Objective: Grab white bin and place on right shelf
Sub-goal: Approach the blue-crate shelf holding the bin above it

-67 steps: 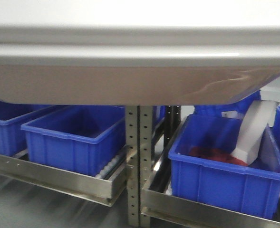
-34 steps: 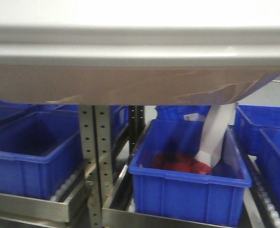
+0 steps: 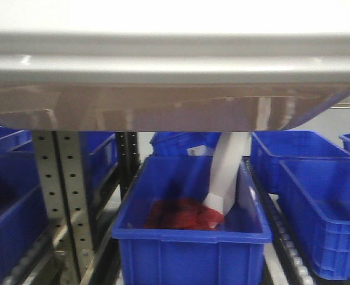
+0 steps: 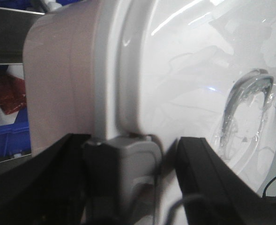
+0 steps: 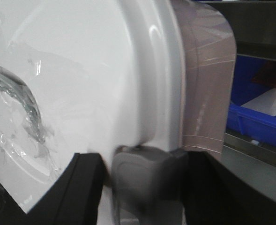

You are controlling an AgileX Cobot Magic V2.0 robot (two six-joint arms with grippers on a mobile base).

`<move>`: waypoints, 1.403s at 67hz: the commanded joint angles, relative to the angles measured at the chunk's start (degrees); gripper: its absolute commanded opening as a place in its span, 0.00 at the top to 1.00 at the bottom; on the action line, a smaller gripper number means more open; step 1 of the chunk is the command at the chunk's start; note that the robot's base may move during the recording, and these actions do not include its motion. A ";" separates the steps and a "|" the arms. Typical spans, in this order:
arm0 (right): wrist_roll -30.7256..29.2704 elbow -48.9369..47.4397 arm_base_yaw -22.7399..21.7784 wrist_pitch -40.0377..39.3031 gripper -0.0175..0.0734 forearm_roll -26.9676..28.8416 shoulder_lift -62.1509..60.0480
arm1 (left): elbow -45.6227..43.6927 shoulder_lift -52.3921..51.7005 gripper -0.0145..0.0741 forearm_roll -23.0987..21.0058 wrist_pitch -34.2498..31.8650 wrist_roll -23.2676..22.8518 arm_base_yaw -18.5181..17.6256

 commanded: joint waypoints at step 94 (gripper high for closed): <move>-0.30 -1.83 0.73 3.50 0.38 13.68 -0.57 | -1.56 -0.47 0.55 -10.49 7.11 0.57 -1.16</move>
